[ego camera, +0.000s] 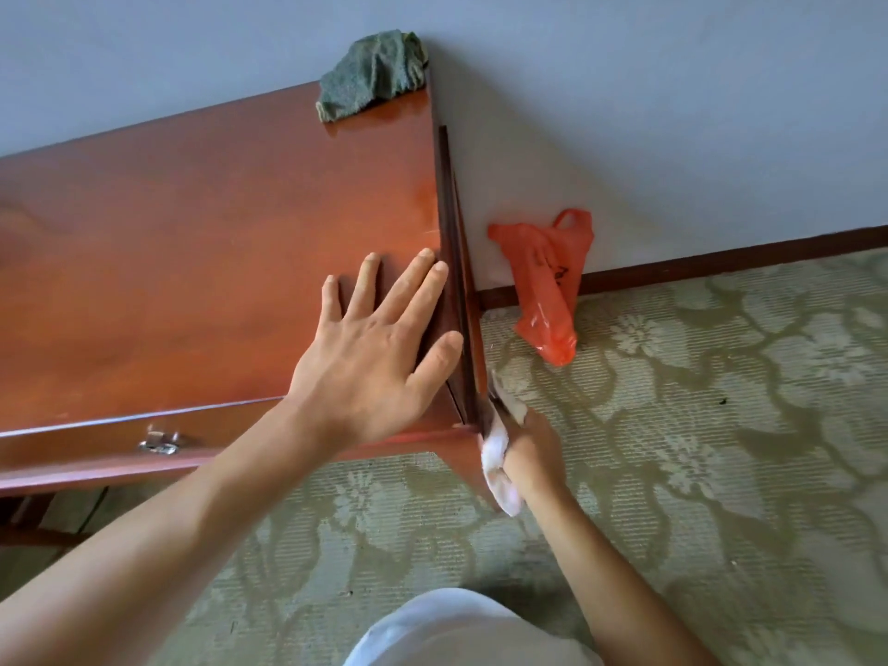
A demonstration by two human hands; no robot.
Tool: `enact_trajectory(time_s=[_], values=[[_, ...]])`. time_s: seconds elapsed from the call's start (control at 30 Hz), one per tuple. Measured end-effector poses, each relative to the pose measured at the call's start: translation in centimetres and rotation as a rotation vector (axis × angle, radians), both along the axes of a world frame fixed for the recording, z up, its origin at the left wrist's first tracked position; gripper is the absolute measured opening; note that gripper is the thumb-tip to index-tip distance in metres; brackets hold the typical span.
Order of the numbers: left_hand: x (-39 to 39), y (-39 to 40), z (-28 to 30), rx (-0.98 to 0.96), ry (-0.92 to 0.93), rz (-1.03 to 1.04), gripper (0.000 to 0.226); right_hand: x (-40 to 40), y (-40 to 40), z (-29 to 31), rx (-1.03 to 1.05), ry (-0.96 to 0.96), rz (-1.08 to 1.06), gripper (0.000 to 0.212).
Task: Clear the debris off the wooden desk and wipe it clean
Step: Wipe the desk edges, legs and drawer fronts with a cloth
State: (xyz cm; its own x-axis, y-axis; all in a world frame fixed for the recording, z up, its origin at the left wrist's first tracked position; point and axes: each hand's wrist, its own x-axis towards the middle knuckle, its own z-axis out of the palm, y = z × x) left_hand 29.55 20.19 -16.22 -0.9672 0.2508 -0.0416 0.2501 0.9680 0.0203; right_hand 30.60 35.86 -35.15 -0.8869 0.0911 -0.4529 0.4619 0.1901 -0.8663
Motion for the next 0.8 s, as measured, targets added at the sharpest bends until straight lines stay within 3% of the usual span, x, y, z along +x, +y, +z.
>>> enact_trajectory(time_s=[0.03,0.1,0.2,0.27,0.37,0.47,0.57,0.7,0.8], values=[[0.0,-0.1,0.0,0.004,-0.002,-0.011,0.079,-0.3,0.1,-0.6,0.04,-0.062,0.011,0.052],[0.0,-0.4,0.2,0.011,-0.017,-0.021,0.078,-0.3,-0.3,-0.2,-0.088,-0.072,-0.066,0.046],[0.0,-0.4,0.4,0.01,-0.057,-0.042,0.078,0.4,-0.9,2.6,-0.234,0.228,-0.131,0.024],[-0.2,-0.6,0.7,0.022,-0.079,-0.058,0.078,0.6,-0.8,4.5,-0.198,0.367,-0.134,0.021],[-1.3,-2.2,1.6,0.027,-0.089,-0.126,0.073,-0.4,-0.6,5.4,-0.255,0.286,-0.105,0.028],[-4.0,-4.2,2.3,0.007,-0.109,-0.186,0.069,-1.9,0.0,7.1,-0.171,0.424,-0.031,0.029],[-7.7,-4.5,2.0,-0.026,-0.132,-0.172,0.08,-4.0,-0.4,10.2,-0.09,0.595,0.005,0.04],[-9.7,-3.7,1.3,-0.022,-0.119,-0.187,0.086,-9.0,-1.4,9.7,0.169,0.535,0.114,0.04],[-9.3,-3.8,1.0,-0.017,-0.097,-0.193,0.087,-10.5,-1.6,10.1,0.284,0.62,0.125,0.035]])
